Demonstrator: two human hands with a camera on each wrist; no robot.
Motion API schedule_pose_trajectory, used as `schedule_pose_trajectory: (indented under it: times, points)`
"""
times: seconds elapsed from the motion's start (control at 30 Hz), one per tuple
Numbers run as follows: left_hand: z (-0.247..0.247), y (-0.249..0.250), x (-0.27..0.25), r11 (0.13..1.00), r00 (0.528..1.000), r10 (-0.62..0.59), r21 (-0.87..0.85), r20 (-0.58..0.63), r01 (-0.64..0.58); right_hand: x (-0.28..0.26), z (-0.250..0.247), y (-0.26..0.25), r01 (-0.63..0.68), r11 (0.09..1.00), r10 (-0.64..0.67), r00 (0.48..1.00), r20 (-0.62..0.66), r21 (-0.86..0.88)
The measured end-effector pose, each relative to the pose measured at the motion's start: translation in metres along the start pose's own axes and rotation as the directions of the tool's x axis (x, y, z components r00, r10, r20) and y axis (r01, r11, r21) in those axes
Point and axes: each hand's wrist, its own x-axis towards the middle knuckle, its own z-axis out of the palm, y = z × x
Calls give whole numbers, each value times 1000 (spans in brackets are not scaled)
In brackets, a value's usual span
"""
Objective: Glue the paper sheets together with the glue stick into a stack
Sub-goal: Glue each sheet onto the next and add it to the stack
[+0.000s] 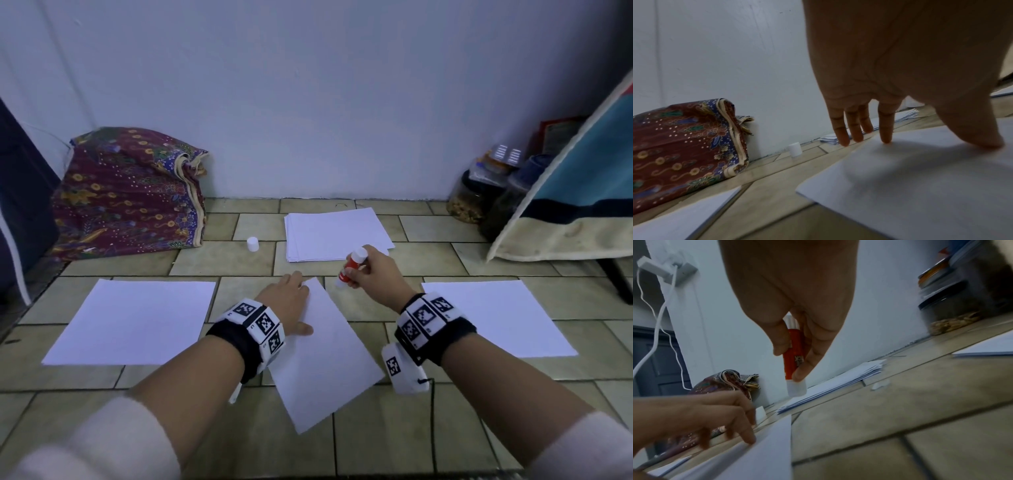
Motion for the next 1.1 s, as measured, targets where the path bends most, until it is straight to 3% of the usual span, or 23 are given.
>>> schedule_pose_trajectory:
  times: [0.07, 0.27, 0.43, 0.6, 1.1]
  points:
    - [4, -1, 1, 996, 999, -47, -75, -26, 45, 8, 10, -7, 23, 1000, -23, 999, 23, -9]
    - [4, -3, -2, 988, 994, -75, -128, 80, 85, 23, 41, -26, 95, 990, -88, 993, 74, -106]
    - [8, -6, -5, 986, 995, -76, -147, 63, 84, 28, 51, -27, 129, 972, -86, 973, 214, -195]
    - [15, -8, -1, 981, 993, -104, -156, 63, 113, 22, 36, -19, 239, 920, -126, 930, 346, -309]
    - [14, -12, -2, 992, 998, -36, -119, 57, 43, -33, -20, 9, 377, 884, -156, 795, 587, -275]
